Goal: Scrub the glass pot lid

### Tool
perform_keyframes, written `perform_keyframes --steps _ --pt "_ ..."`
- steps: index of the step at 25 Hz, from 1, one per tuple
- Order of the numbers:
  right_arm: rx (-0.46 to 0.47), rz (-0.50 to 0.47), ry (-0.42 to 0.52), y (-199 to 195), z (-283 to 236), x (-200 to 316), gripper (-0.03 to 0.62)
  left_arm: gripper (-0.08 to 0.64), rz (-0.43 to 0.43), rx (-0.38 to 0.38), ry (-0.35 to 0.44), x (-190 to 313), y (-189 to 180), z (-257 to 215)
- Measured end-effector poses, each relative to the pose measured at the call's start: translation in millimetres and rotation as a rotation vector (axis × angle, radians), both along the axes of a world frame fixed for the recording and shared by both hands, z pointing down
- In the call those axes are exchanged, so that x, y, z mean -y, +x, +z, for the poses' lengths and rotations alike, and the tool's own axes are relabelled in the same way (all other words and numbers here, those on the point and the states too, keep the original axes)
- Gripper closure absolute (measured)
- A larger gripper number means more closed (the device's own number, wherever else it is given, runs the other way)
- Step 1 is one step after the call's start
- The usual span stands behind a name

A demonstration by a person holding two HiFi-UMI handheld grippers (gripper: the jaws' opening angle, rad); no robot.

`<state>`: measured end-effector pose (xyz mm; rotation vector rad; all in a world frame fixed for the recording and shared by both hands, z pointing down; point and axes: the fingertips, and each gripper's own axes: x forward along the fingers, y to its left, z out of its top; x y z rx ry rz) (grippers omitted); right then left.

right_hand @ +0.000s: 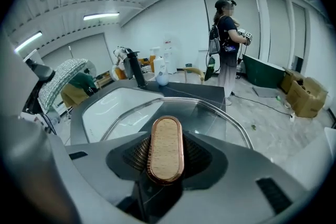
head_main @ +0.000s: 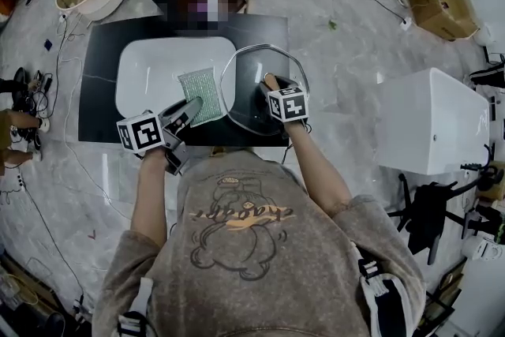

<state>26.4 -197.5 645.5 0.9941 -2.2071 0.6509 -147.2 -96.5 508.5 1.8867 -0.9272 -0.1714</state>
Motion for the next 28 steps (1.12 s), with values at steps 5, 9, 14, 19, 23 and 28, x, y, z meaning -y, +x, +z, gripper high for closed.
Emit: perform_keyframes --steps 5,9,14,19,23,28 --pt "-0.059 -0.018 0.002 -3 9 3 0.411 0.476 0.013 0.008 -0.003 5 4 3" --pt "-0.081 -0.025 0.005 -5 14 4 0.411 0.476 0.017 0.008 -0.008 9 7 6" --pt "-0.094 -0.040 0.020 -9 12 4 0.411 0.476 0.017 0.005 -0.016 9 7 10" --pt "-0.109 -0.061 0.047 -11 12 3 0.407 0.476 0.029 0.001 -0.021 10 9 12" --pt "-0.096 -0.072 0.077 -15 -3 4 0.397 0.476 0.024 -0.001 -0.010 11 10 7" --pt "-0.011 -0.056 0.127 -13 -43 6 0.393 0.476 0.039 0.006 0.016 16 18 -2"
